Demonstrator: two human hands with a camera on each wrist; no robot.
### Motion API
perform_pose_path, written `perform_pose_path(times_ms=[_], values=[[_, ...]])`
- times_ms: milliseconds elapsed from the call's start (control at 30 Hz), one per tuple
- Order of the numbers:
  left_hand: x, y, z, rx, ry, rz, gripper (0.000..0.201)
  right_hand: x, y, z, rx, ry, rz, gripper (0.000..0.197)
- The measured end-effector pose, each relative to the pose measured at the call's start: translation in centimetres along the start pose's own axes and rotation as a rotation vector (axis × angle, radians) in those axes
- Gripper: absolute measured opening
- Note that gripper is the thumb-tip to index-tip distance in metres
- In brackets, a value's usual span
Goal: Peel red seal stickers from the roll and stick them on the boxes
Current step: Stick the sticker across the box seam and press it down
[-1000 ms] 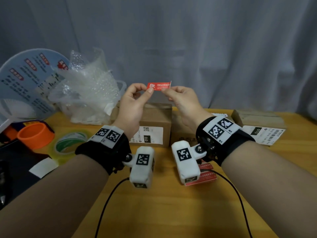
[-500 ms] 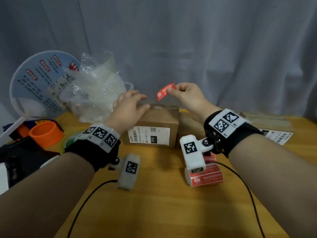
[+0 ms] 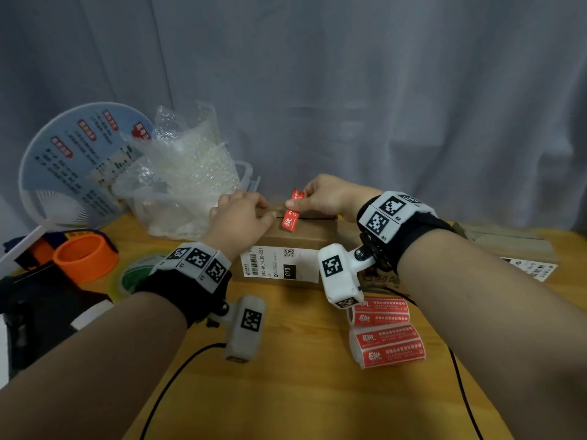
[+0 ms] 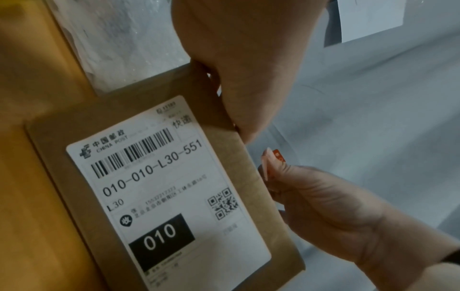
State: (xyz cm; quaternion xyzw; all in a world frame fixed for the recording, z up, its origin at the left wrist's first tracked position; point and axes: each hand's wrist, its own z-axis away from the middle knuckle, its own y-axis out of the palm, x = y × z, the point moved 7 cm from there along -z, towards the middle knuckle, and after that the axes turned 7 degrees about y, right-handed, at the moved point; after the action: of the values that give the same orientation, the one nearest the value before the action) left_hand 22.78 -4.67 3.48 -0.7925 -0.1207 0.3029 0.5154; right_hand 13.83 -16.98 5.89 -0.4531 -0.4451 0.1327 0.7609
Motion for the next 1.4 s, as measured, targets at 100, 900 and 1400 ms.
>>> perform_pose_path(times_ms=[100,900,1400], values=[[-0.1,0.1,0.0,-0.019,0.035,0.046,0.033,0.0,0.1,-0.7,0.028,0.005,0.027,0.050],[-0.4,0.2,0.5,-0.091,0.066,0.063,0.015,0.3,2.1,-1.2,0.109,-0.026,0.089,0.051],[-0.4,0.6,0.4,-0.056,0.082,-0.024,0.023,-0.2,1.9,-0.8,-0.023,-0.040,0.088,0.053]])
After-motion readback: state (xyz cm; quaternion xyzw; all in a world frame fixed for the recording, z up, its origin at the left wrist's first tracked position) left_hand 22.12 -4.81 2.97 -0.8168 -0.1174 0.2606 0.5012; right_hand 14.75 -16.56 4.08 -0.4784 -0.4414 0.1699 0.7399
